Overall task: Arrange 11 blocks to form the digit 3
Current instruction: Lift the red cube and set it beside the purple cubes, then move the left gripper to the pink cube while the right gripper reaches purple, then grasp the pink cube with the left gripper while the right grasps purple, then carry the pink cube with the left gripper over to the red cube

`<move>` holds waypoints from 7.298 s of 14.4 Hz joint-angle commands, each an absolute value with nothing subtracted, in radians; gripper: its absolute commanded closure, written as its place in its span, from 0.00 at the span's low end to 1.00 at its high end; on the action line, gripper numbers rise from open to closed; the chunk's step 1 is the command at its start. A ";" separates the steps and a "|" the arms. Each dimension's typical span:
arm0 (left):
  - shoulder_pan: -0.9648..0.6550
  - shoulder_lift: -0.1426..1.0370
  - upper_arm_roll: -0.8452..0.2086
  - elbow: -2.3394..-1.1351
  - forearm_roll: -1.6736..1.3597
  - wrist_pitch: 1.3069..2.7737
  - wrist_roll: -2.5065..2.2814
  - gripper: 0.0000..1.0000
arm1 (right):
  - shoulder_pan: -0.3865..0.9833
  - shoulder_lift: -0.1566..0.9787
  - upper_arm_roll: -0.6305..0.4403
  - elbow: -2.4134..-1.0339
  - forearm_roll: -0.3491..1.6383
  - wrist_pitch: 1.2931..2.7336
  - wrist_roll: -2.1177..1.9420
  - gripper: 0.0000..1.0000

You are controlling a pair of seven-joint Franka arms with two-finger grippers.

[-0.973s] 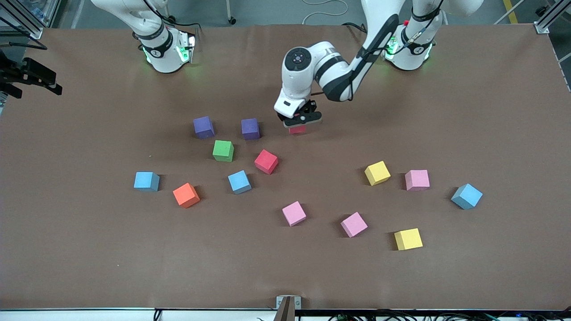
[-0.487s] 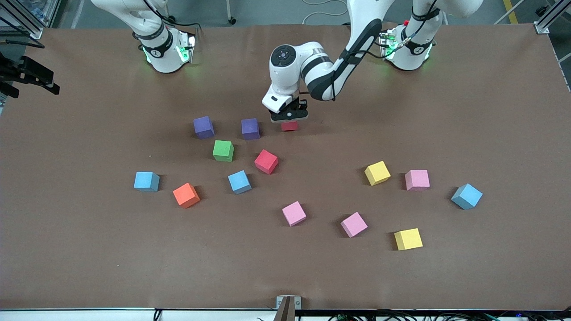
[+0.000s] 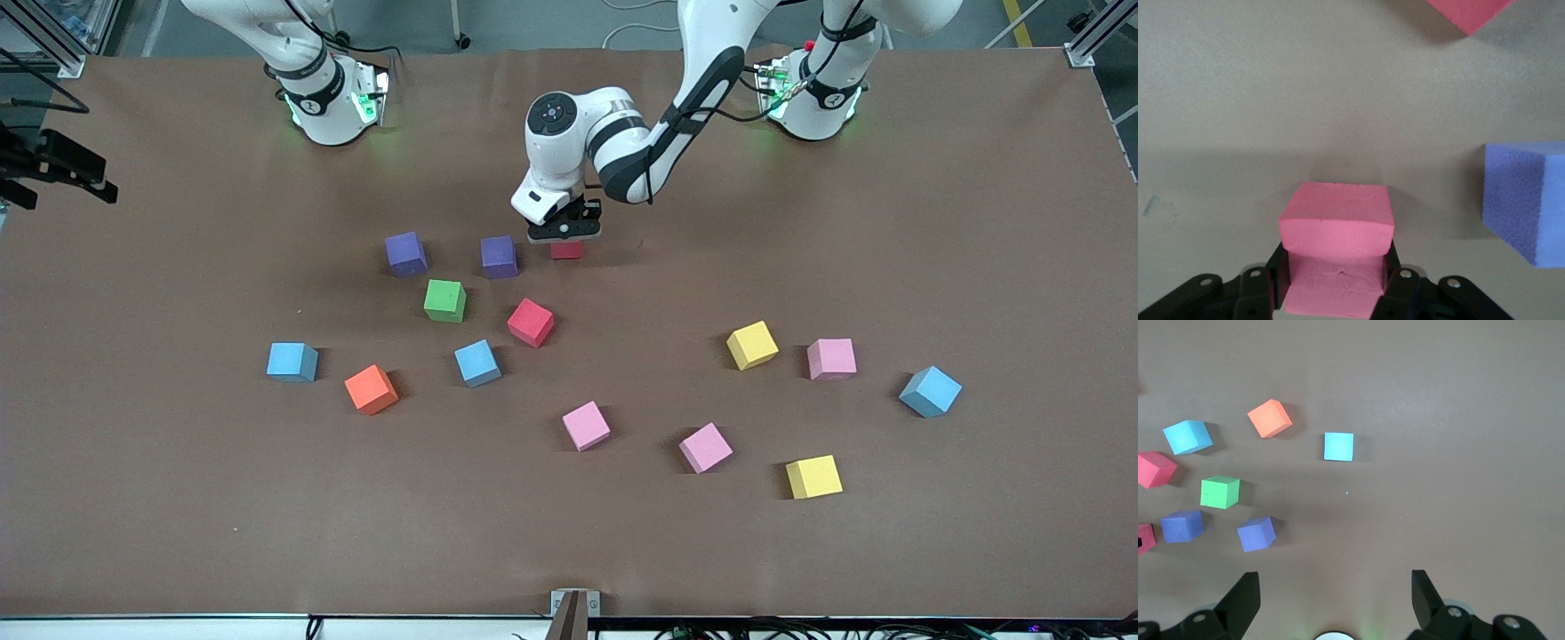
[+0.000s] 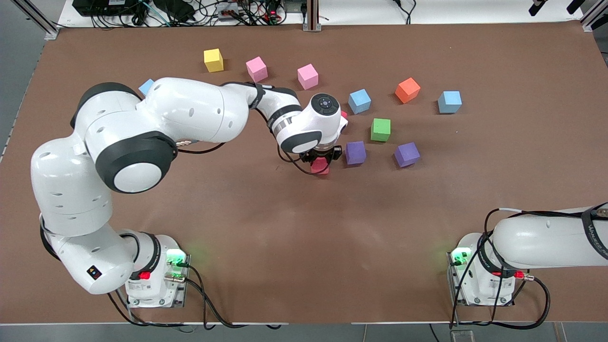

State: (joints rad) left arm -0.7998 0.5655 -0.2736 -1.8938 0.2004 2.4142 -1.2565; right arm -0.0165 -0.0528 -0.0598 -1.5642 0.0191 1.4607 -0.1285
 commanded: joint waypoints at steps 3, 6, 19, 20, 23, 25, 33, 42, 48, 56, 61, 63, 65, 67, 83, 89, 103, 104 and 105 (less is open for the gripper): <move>-0.813 0.581 -0.273 -1.870 0.218 2.404 -1.220 0.29 | -0.048 0.055 -0.048 -1.542 0.009 1.502 -0.144 0.00; -0.815 0.584 -0.273 -1.861 0.218 2.402 -1.220 0.00 | -0.101 0.143 -0.048 -1.542 0.015 1.503 -0.149 0.00; -0.528 0.676 -0.262 -1.418 0.199 2.214 -1.031 0.00 | 0.018 0.190 -0.043 -1.592 0.025 1.620 0.418 0.00; -0.525 0.721 -0.261 -1.351 0.199 2.220 -1.055 0.00 | 0.043 0.190 -0.043 -1.604 0.025 1.629 0.502 0.00; -0.479 0.814 -0.261 -1.279 0.181 2.368 -1.110 0.00 | 0.058 0.190 -0.041 -1.631 0.044 1.644 0.684 0.00; -0.454 0.873 -0.262 -1.272 0.161 2.532 -1.164 0.00 | 0.067 0.187 -0.041 -1.660 0.086 1.652 0.818 0.00; -0.463 1.008 -0.239 -1.164 0.163 2.608 -1.186 0.00 | 0.201 0.075 -0.041 -1.963 0.089 1.844 1.181 0.00; -0.480 1.083 -0.229 -1.141 0.163 2.663 -1.164 0.00 | 0.328 -0.055 -0.037 -2.364 0.087 2.178 1.364 0.00; -0.489 1.135 -0.227 -1.072 0.161 2.678 -1.173 0.07 | 0.434 -0.051 -0.038 -2.575 0.086 2.503 1.483 0.00; -0.473 1.054 -0.224 -1.147 0.167 2.655 -1.225 0.65 | 0.528 0.072 -0.040 -2.628 0.084 2.671 1.559 0.00; -0.422 0.748 -0.224 -1.528 0.173 2.661 -1.374 0.70 | 0.528 0.075 -0.041 -2.641 0.078 2.671 1.559 0.00; -0.407 0.622 -0.224 -1.700 0.173 2.668 -1.461 0.70 | 0.528 0.075 -0.041 -2.645 0.078 2.671 1.559 0.00; -0.407 0.505 -0.224 -1.864 0.175 2.669 -1.567 0.71 | 0.526 0.075 -0.041 -2.643 0.078 2.669 1.559 0.00; -0.408 0.404 -0.225 -2.010 0.176 2.669 -1.635 0.74 | 0.525 0.074 -0.043 -2.634 0.078 2.658 1.560 0.00; -0.635 0.394 -0.258 -2.106 0.176 2.389 -2.766 0.73 | 0.525 0.078 -0.041 -2.605 0.077 2.597 1.600 0.00; -0.736 0.451 -0.256 -2.002 0.183 2.306 -2.798 0.73 | 0.529 0.127 -0.040 -2.605 0.077 2.632 1.603 0.00; -0.764 0.520 -0.256 -1.953 0.235 2.299 -2.790 0.73 | 0.523 0.140 -0.041 -2.600 0.078 2.642 1.615 0.33; -0.764 0.520 -0.256 -1.953 0.235 2.301 -2.790 0.73 | 0.525 0.140 -0.040 -2.599 0.078 2.642 1.617 0.33; -0.764 0.520 -0.256 -1.953 0.235 2.301 -2.790 0.73 | 0.525 0.140 -0.041 -2.599 0.078 2.642 1.617 0.33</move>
